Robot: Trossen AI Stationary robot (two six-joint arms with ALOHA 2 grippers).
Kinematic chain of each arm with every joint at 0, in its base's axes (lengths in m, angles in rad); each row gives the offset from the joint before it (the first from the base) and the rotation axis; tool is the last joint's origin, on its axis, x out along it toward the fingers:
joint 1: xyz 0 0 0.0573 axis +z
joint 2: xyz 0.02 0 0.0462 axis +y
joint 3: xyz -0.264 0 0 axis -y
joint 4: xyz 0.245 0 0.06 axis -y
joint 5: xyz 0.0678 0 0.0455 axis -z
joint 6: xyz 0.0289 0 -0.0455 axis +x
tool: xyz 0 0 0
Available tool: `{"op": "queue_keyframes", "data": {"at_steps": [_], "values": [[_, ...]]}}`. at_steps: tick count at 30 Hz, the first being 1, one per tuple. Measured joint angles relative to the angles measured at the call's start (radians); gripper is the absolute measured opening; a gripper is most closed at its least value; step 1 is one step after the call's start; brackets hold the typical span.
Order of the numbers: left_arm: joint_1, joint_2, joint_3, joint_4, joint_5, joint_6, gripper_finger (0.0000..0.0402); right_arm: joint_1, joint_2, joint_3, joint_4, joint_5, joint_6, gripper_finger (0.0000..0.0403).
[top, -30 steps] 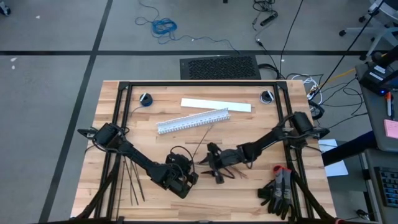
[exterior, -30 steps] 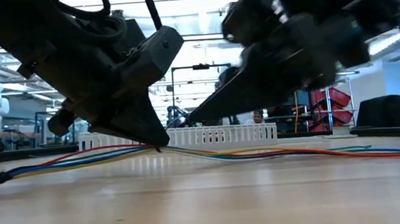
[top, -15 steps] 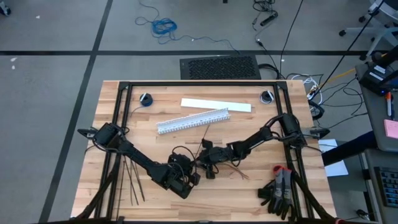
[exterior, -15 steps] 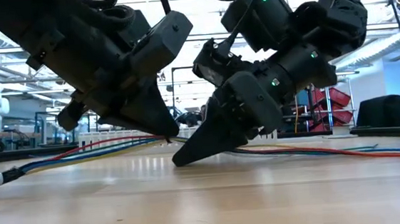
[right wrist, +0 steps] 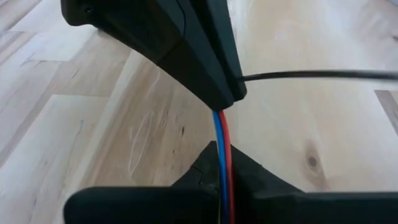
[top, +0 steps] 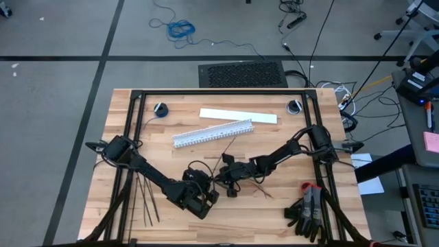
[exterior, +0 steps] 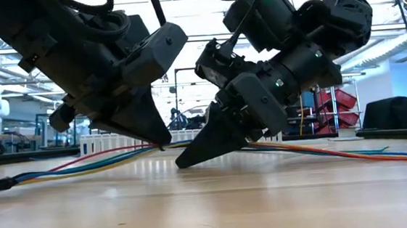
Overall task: Ziptie cables
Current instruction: Wrap the colored loose cables with the black zip tie
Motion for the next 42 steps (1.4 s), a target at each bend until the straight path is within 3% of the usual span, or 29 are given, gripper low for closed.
{"op": "queue_keyframes", "data": {"at_steps": [16, 20, 24, 31, 35, 38, 42], "values": [[-0.014, 0.0, -0.002, -0.082, 0.02, -0.053, 0.0008, 0.017, -0.001, -0.044, 0.033, 0.051, 0.019, 0.0], [-0.01, 0.0, -0.002, -0.062, 0.02, -0.051, 0.0008, 0.02, 0.002, -0.05, 0.076, -0.029, 0.009, 0.0007], [-0.009, 0.0, -0.003, -0.039, 0.02, -0.044, 0.0008, 0.047, 0.006, -0.051, 0.126, -0.073, -0.049, 0.0048], [-0.004, 0.0, -0.003, 0.053, 0.011, 0.009, 0.0008, 0.032, 0.007, -0.052, 0.171, -0.027, -0.094, 0.0183], [0.005, 0.0, -0.003, 0.11, 0.003, 0.057, 0.0008, 0.009, 0.007, -0.051, 0.204, -0.015, -0.072, 0.0236], [0.009, 0.0, -0.003, 0.113, 0.001, 0.064, 0.0008, 0.006, 0.007, -0.05, 0.212, -0.009, -0.048, 0.0243], [0.009, 0.0, -0.003, 0.112, 0.001, 0.064, 0.0008, 0.007, 0.007, -0.05, 0.211, -0.009, -0.033, 0.0202]]}}
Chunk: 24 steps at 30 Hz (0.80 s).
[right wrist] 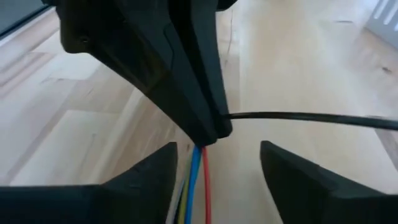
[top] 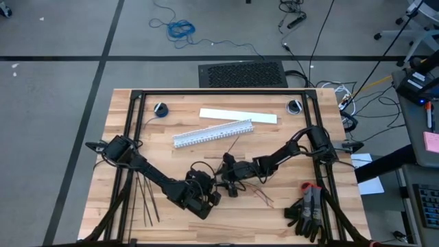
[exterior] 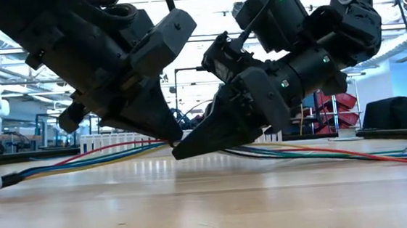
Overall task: Ziptie cables
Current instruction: Wrap the colored loose cables with the black zip tie
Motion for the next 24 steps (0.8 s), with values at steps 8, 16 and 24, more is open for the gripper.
{"op": "queue_keyframes", "data": {"at_steps": [8, 16, 24], "values": [[0.001, 0.0, 0.0, -0.02, 0.002, -0.002, 0.0008, 0.0, -0.001, 0.002, -0.01, -0.005, 0.004, 0.0034], [0.0, 0.0, 0.005, -0.094, 0.004, -0.045, 0.0008, 0.006, -0.003, 0.005, -0.021, 0.028, -0.008, 0.0003], [-0.011, 0.0, 0.005, -0.133, 0.01, -0.063, 0.0008, 0.015, -0.003, 0.006, -0.021, 0.069, -0.006, 0.0001]]}}
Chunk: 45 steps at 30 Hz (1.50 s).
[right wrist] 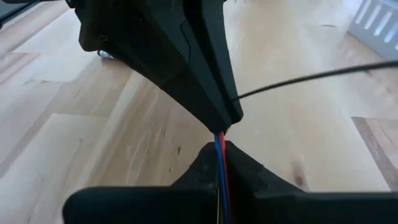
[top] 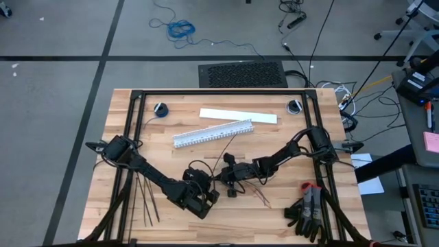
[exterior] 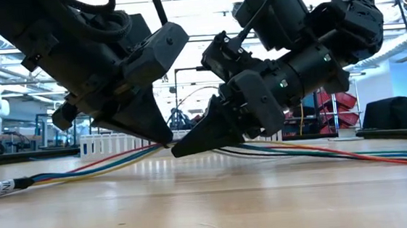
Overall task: Ziptie cables
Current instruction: Wrap the colored loose cables with the black zip tie
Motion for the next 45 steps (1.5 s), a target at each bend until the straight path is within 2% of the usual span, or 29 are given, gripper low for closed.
{"op": "queue_keyframes", "data": {"at_steps": [15, 25, 45], "values": [[-0.014, 0.0, -0.001, -0.08, 0.039, -0.054, 0.0008, 0.012, 0.0, -0.004, -0.002, 0.025, 0.016, 0.0], [-0.019, 0.0, -0.002, -0.112, 0.058, -0.08, 0.0008, 0.012, -0.003, -0.079, 0.091, 0.042, 0.056, 0.0], [-0.027, 0.001, -0.005, -0.185, 0.092, -0.125, 0.0008, 0.044, -0.003, -0.086, 0.084, 0.05, 0.081, 0.0]]}}
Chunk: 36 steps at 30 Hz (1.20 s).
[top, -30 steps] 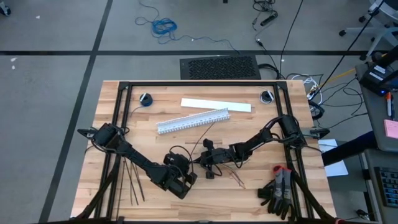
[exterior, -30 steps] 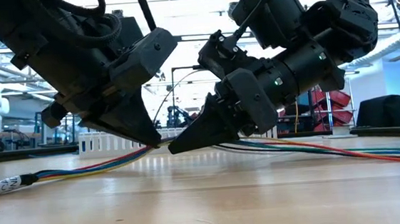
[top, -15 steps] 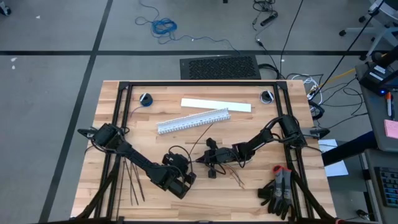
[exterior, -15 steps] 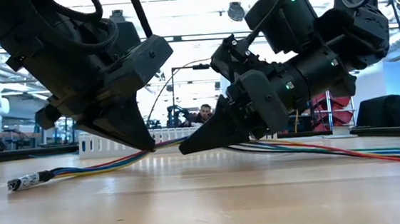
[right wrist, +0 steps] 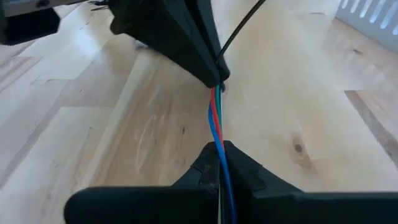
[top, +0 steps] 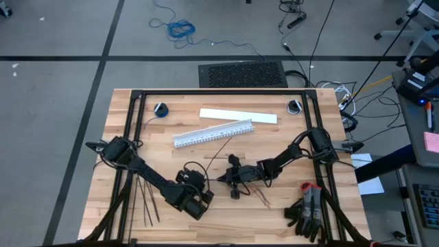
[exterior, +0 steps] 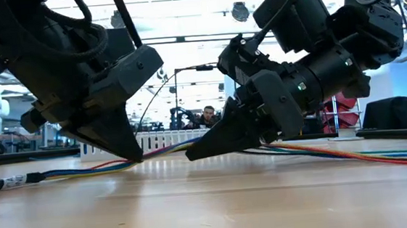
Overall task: Ziptie cables
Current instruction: Wrap the colored loose cables with the black zip tie
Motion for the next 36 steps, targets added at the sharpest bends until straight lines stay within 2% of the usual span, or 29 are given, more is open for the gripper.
{"op": "queue_keyframes", "data": {"at_steps": [2, 5, 8, 14, 17, 20, 23, 28, 33, 36], "values": [[0.0, 0.0, -0.001, 0.017, -0.023, 0.005, 0.0008, -0.001, 0.0, 0.0, 0.0, -0.025, -0.002, 0.0005], [0.006, 0.003, -0.006, 0.05, -0.046, 0.071, 0.0009, 0.001, 0.001, -0.006, 0.001, -0.093, -0.006, 0.0033], [0.018, 0.004, 0.023, 0.072, -0.063, 0.139, 0.0016, 0.002, 0.001, -0.005, 0.008, -0.193, 0.009, 0.0083], [0.018, 0.003, 0.07, 0.071, -0.175, 0.213, 0.0052, 0.002, -0.001, -0.002, 0.013, -0.218, 0.069, 0.0195], [0.019, 0.003, 0.076, 0.053, -0.164, 0.205, 0.0078, -0.001, -0.019, -0.002, -0.001, -0.214, 0.079, 0.0224], [0.021, 0.003, 0.076, 0.047, -0.083, 0.179, 0.0101, -0.001, -0.059, -0.002, -0.038, -0.201, 0.073, 0.0233], [0.016, 0.003, 0.075, 0.029, -0.064, 0.158, 0.0115, 0.001, -0.11, 0.0, -0.124, -0.128, 0.049, 0.0233], [0.007, 0.001, 0.075, -0.027, -0.092, 0.097, 0.0117, 0.0, -0.194, 0.0, -0.277, 0.058, 0.003, 0.0222], [0.003, 0.001, 0.086, -0.018, -0.087, 0.125, 0.0117, 0.0, -0.246, 0.0, -0.471, 0.245, 0.004, 0.021], [-0.002, 0.0, 0.105, -0.019, -0.089, 0.164, 0.0118, 0.001, -0.254, 0.0, -0.557, 0.315, 0.023, 0.0197]]}}
